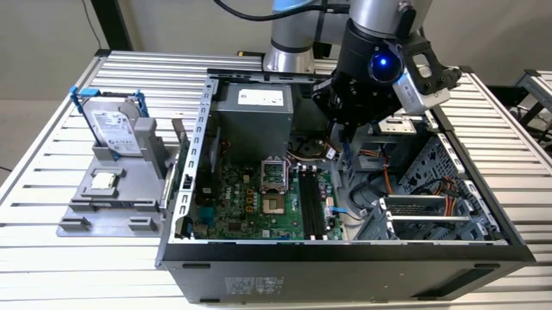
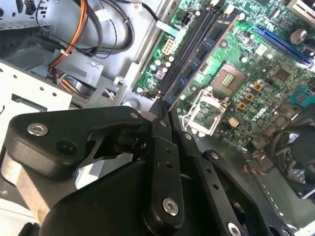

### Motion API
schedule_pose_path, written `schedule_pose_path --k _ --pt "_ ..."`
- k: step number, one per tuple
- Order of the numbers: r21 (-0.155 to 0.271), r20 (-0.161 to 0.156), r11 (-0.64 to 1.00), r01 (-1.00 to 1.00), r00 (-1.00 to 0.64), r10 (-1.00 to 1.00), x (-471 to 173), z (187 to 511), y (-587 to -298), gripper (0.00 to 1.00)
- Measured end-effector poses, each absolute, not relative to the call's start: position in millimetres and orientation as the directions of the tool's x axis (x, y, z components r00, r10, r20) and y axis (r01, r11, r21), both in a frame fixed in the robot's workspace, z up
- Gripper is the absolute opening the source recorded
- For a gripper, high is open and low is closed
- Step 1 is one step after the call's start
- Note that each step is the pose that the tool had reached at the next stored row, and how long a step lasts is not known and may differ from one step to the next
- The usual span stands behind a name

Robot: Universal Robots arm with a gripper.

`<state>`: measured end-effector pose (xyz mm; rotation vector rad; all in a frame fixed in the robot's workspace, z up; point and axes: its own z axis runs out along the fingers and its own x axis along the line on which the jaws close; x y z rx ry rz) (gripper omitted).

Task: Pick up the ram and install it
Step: 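Insert the ram into the slot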

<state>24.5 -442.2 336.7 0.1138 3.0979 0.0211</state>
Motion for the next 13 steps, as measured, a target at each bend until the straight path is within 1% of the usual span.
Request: schedule_pose_path --k 13 --pt "0.015 -0.041 0.997 0.073 -0.996 0.073 23.7 312.9 -442.3 0.00"
